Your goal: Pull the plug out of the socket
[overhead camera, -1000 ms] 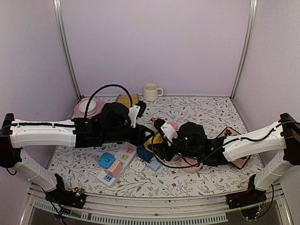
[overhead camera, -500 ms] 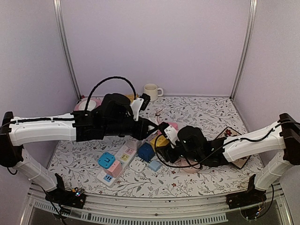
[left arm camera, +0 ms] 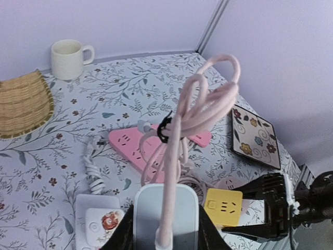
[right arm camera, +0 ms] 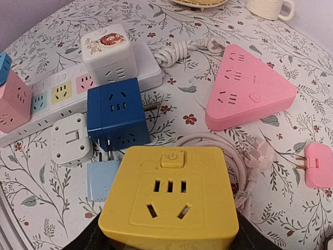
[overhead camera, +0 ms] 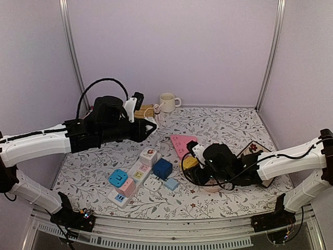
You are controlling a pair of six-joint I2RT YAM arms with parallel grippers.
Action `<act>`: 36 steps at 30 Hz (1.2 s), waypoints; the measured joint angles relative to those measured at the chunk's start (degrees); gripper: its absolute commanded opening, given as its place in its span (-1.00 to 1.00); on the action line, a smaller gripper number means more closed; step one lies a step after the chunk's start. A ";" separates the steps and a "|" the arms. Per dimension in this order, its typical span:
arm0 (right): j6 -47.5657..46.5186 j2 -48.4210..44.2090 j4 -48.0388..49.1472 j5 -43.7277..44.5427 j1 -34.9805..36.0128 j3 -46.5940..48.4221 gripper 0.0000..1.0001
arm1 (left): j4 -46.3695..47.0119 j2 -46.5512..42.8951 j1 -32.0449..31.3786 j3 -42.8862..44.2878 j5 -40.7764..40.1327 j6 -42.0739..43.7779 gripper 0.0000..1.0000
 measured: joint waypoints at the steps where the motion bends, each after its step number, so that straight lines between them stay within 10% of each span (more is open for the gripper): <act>1: 0.68 -0.13 -0.85 -0.46 0.00 0.13 -0.69 | 0.26 -0.83 1.77 -1.31 -0.15 -0.37 -0.76; 20: 11.58 -1.03 -14.38 -10.49 0.57 -0.44 -0.64 | 13.73 -1.16 25.77 -24.46 3.48 -10.34 -0.56; 36: 14.10 5.81 -18.10 -6.82 1.38 5.81 -0.17 | 20.46 6.23 28.44 -28.02 6.21 -12.02 0.39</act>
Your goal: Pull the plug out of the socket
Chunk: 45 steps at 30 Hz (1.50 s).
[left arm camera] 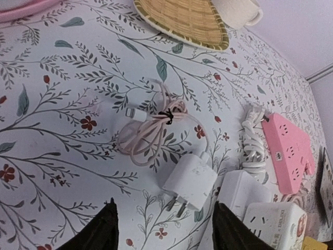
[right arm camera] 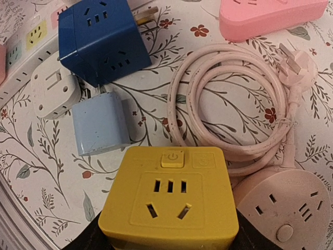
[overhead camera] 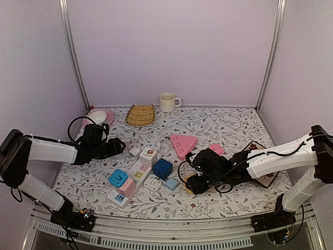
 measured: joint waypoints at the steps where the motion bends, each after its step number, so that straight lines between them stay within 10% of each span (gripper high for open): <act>1: 0.00 0.42 -0.13 0.28 0.00 0.46 -0.14 | 0.20 0.00 0.00 -0.28 0.02 -0.04 0.44; 10: 0.00 2.10 -0.98 1.53 0.04 2.36 0.20 | -2.56 -4.09 -0.83 -1.68 -0.24 -0.39 0.85; 25: -0.48 2.56 -1.22 2.23 0.04 4.63 0.85 | -17.07 -19.34 -13.40 -0.83 -7.30 -0.39 0.90; 45: -13.11 12.11 13.44 -2.19 -0.76 18.53 0.98 | -34.10 -28.63 -27.10 -0.92 -10.03 -5.38 0.91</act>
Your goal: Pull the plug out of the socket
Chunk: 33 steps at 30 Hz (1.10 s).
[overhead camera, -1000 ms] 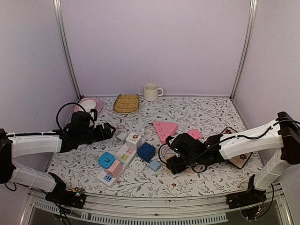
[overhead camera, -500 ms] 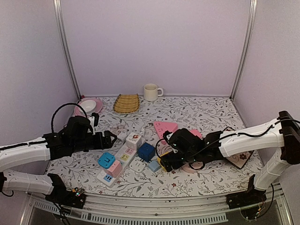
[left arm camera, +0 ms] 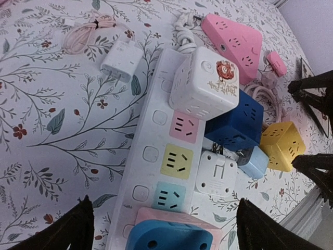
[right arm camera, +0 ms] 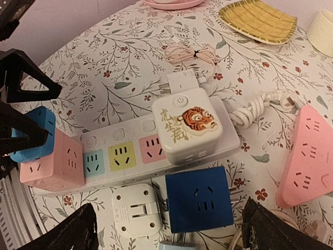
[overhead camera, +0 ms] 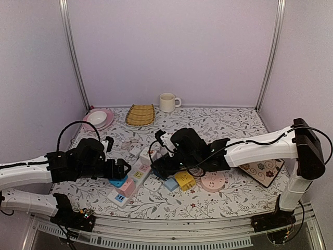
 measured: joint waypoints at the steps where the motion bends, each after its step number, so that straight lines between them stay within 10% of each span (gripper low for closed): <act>1: -1.25 1.49 0.66 -0.83 -0.31 1.49 0.98 | -0.26 0.13 -0.11 0.00 -0.52 -0.02 0.90; 18: -12.46 18.38 4.31 -8.22 -5.05 16.09 0.94 | 5.25 -1.07 -2.67 -6.01 -5.55 -4.02 0.91; 33: -13.16 23.19 3.15 -9.53 -5.73 20.70 -0.30 | 6.08 1.73 -5.11 -4.59 -8.61 -3.89 0.91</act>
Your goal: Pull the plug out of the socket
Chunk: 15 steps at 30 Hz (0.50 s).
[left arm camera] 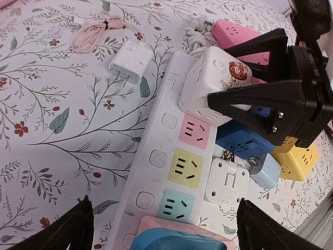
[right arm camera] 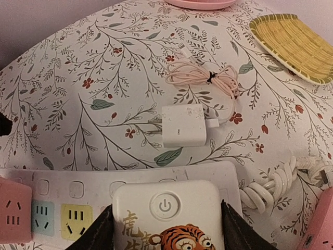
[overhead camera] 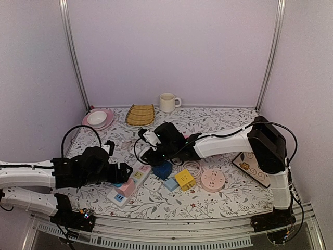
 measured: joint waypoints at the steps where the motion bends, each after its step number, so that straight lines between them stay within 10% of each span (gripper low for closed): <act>1: 0.35 -0.02 -0.15 0.50 0.04 0.02 -0.32 | -0.04 0.31 -0.02 0.31 -0.22 0.24 0.92; 15: 5.92 -3.58 -4.02 8.17 1.16 -3.04 -0.35 | 0.50 11.89 6.38 10.56 1.70 9.20 0.78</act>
